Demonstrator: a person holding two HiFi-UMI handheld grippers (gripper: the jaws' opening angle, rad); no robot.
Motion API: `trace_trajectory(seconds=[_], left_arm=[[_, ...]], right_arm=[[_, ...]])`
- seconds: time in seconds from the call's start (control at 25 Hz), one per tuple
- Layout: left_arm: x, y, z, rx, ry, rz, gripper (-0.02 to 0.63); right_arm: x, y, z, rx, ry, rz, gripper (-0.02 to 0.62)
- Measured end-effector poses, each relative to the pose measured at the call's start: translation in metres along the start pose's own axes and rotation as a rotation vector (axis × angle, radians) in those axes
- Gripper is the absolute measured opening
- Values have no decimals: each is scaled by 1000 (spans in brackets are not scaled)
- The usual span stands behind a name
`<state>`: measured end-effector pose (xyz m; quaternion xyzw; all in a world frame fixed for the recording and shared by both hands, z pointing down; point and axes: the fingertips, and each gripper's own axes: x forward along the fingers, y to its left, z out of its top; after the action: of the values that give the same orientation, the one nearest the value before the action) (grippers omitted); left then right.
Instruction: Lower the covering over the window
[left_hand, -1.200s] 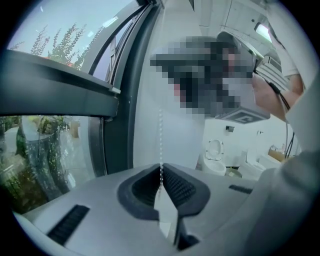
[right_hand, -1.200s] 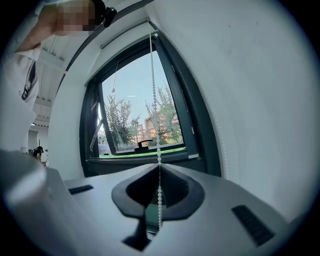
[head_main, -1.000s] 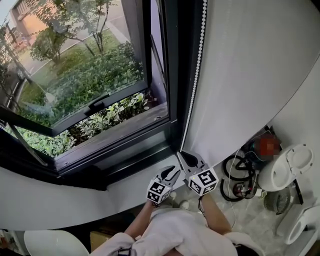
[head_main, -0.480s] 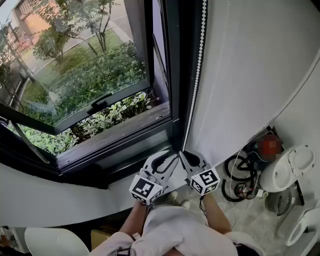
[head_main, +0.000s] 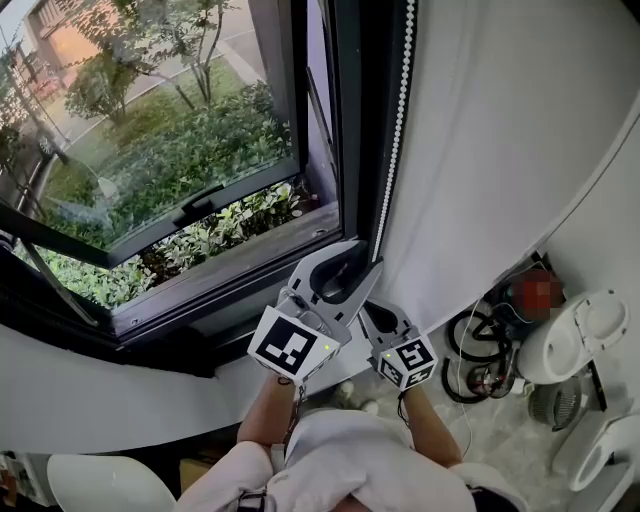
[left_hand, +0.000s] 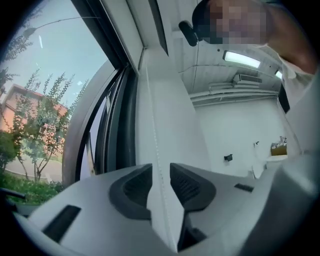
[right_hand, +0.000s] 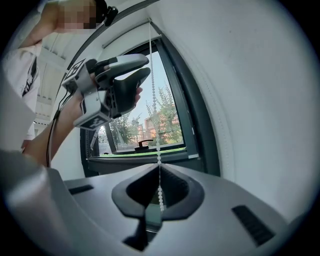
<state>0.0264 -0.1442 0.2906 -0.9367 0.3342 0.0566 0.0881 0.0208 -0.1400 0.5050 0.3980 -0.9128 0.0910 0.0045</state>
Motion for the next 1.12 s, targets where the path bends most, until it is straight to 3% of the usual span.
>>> trace_trajectory(seconds=[0.2, 0.28, 0.4, 0.84, 1.12], left_arm=[[20, 1, 13, 18, 0, -10, 103], [25, 2, 14, 24, -3, -4, 33], [27, 2, 10, 21, -4, 15, 20], [19, -5, -62, -35, 123, 34, 18], [13, -8, -91, -80, 166, 54, 18]], right_arm=[[0, 1, 0, -7, 2, -1, 0], [0, 2, 1, -8, 2, 0, -1], [1, 1, -3, -17, 25, -3, -2], [5, -4, -71, 21, 213, 2, -2], [4, -9, -100, 48, 279, 0, 0]])
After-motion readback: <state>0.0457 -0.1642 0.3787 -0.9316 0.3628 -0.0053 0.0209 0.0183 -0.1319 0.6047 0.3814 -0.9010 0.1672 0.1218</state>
